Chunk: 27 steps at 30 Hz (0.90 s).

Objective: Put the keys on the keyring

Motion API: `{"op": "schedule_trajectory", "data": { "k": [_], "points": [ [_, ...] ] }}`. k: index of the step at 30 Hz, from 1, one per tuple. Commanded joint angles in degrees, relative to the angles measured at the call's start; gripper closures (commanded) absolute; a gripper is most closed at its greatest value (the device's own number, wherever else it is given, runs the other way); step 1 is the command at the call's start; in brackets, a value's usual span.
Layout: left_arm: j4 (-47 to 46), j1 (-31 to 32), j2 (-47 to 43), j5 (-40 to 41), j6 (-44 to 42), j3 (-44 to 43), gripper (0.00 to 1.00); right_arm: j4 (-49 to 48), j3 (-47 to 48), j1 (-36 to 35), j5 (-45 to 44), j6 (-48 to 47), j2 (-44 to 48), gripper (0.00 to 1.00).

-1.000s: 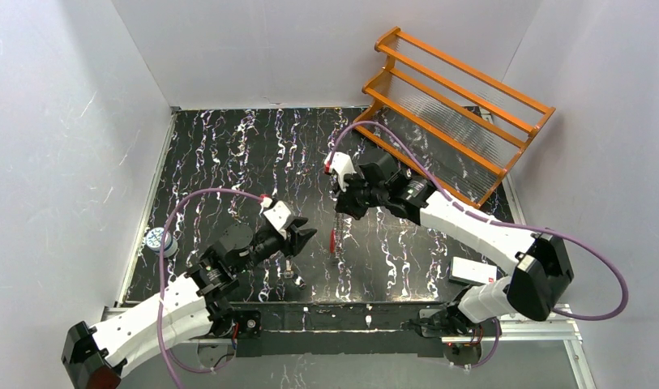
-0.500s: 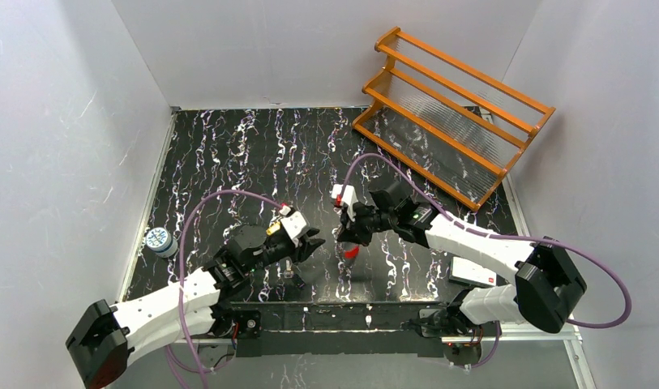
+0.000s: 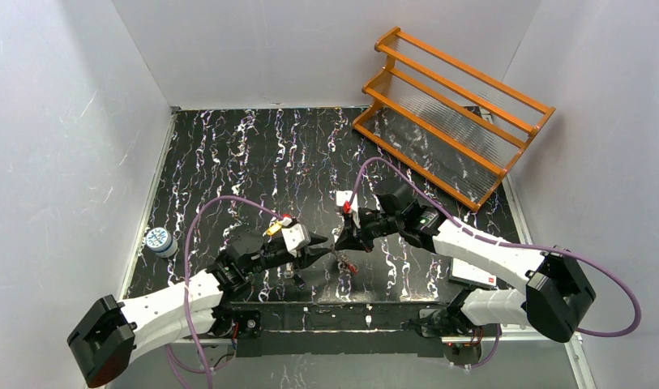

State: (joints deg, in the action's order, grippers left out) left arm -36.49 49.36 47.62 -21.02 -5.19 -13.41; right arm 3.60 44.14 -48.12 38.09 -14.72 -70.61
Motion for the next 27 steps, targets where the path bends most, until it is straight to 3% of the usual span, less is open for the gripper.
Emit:
{"op": "schedule_trajectory", "data": {
  "k": [1, 13, 21, 27],
  "points": [
    [-2.9, 0.3, 1.5, -3.8, -1.1, 0.1, 0.72, -2.8, 0.5, 0.0, 4.4, -1.5, 0.8, 0.99],
    [-5.0, 0.6, 6.3, -5.0, 0.2, -1.5, 0.82, -2.5, 0.6, 0.0, 5.0, -1.9, 0.6, 0.99],
    [-5.6, 0.7, 4.3, -3.9, 0.9, -1.6, 0.81, -2.5, 0.5, 0.0, 4.8, -1.8, 0.4, 0.99],
    [-5.6, 0.8, 4.8, -4.8, 0.6, -1.5, 0.99, -2.2, 0.8, 0.0, 5.1, -1.6, 0.2, 0.99]
  ]
}}
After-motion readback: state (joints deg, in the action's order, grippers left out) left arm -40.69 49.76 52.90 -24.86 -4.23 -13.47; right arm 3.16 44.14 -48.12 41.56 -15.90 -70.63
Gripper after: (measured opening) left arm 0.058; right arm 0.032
